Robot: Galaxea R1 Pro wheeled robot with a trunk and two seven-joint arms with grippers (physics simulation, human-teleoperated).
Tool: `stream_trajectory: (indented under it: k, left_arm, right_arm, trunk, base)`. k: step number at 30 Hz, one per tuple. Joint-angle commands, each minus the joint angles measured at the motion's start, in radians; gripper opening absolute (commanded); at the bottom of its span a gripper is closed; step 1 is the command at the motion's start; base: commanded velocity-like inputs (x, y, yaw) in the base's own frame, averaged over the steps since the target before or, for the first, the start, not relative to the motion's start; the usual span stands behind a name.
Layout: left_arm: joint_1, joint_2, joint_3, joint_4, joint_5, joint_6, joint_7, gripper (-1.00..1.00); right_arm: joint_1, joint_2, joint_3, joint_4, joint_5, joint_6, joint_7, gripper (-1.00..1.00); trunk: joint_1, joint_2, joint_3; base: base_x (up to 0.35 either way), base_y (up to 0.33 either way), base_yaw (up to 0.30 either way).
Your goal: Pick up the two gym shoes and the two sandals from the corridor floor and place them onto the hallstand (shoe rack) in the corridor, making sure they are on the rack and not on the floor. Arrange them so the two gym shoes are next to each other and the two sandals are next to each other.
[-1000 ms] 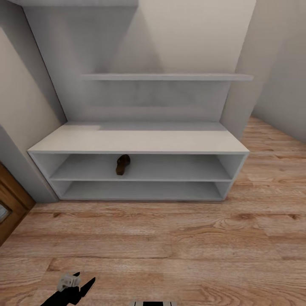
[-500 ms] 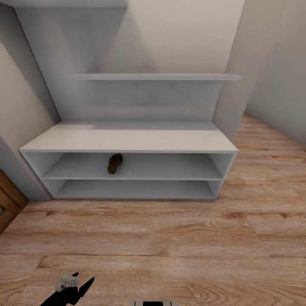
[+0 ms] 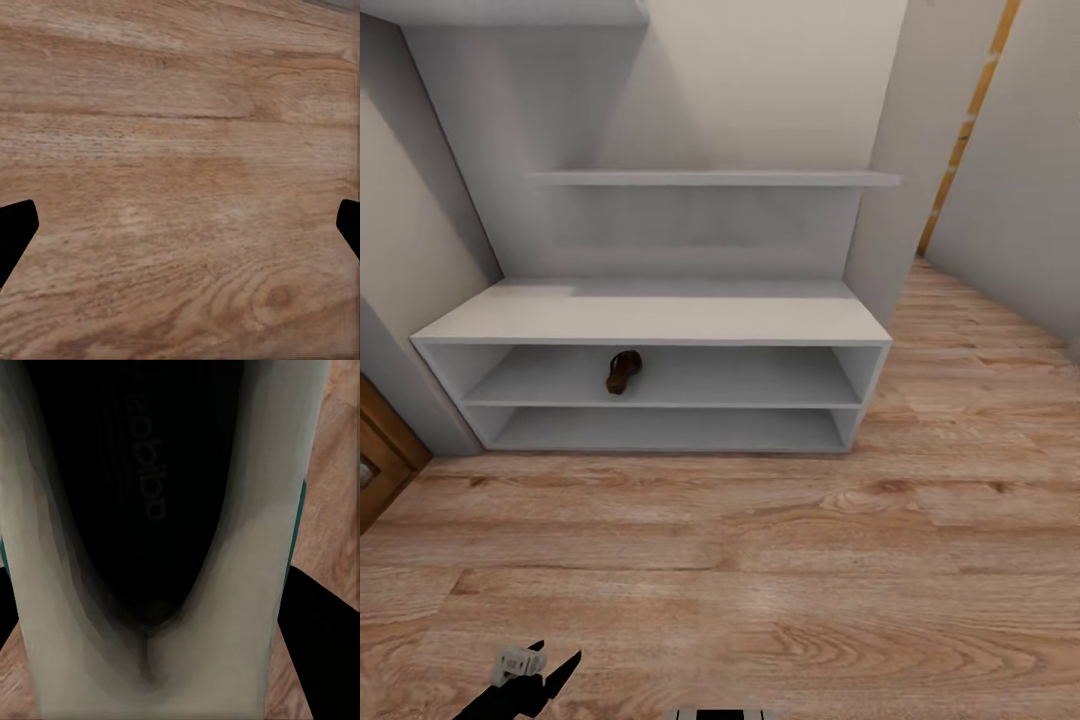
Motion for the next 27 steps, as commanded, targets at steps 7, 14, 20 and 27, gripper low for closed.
stream_trajectory:
  k: [7, 14, 20, 27]
  left_arm:
    - [-0.001, 0.002, 0.003, 0.001, 0.004, 0.000, -0.006, 1.00]
    - [-0.001, 0.003, 0.036, 0.001, 0.004, 0.001, -0.007, 1.00]
    - [0.000, 0.001, 0.055, 0.001, -0.006, 0.000, -0.009, 1.00]
    - [0.010, 0.000, 0.046, 0.003, -0.010, -0.002, -0.087, 1.00]
  right_arm:
    - [-0.001, 0.000, -0.004, -0.001, 0.001, 0.003, 0.008, -1.00]
    - [-0.001, 0.001, -0.003, -0.002, 0.001, 0.004, 0.008, -1.00]
    - [-0.001, 0.002, -0.003, -0.009, -0.001, 0.004, 0.009, -1.00]
    - [-0.001, 0.062, 0.181, 0.005, -0.001, 0.006, 0.008, -1.00]
  trunk:
    - [0.000, 0.000, -0.001]
    - [0.000, 0.000, -0.001]
    - [0.000, 0.000, -0.001]
    - [0.000, 0.000, -0.001]
  base:
    - [-0.039, -0.004, 0.000]
    - [-0.059, 0.200, 0.000]
    - [-0.005, 0.087, 0.000]
    - [0.000, 0.003, 0.000]
